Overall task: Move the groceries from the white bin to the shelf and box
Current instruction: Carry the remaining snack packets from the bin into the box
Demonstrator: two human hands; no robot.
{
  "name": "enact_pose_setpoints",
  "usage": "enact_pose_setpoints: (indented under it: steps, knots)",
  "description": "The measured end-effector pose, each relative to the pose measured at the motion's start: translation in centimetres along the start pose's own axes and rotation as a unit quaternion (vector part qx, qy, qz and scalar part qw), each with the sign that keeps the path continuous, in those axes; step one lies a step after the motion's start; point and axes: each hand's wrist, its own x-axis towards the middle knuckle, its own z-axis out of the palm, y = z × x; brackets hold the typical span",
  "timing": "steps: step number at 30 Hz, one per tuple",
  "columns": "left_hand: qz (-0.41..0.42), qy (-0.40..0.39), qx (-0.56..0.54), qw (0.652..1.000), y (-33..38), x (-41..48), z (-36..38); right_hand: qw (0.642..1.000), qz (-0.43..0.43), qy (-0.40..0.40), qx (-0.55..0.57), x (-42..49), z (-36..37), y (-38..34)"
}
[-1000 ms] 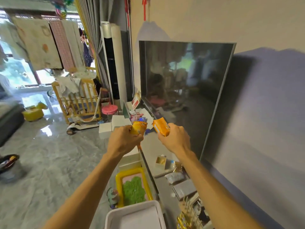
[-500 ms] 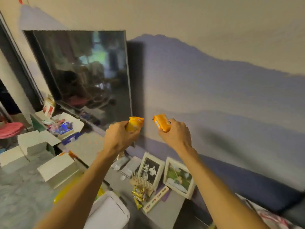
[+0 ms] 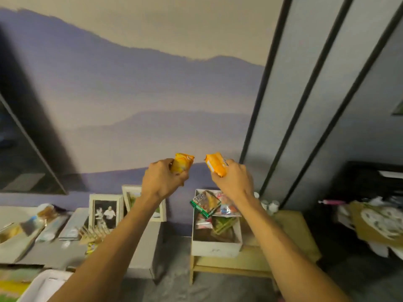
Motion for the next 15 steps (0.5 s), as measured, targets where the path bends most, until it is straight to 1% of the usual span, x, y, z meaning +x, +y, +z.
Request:
enact_pose_setpoints:
  steps: [3,6,9,12,15]
  knots:
    - [-0.021,-0.027,0.01,0.999,0.7,-0.3,5.8,1.0,0.019,-0.018,-0.008,-0.5,0.2,5.3]
    - [-0.035,-0.048,0.025,0.998,0.6,-1.3,11.1,0.998,0.024,-0.056,-0.007,-1.0,2.7,9.8]
    - [-0.066,-0.077,0.034,0.994,-0.6,-2.5,16.5,0.996,0.034,-0.082,-0.016,-2.3,7.3,14.1]
    - [-0.099,-0.107,0.048,0.988,-3.6,-3.7,22.4,0.993,0.049,-0.105,-0.028,-4.7,13.5,17.7]
    - [-0.112,-0.128,0.068,0.983,-6.7,-4.9,28.3,0.987,0.064,-0.136,-0.048,-6.4,19.6,20.7]
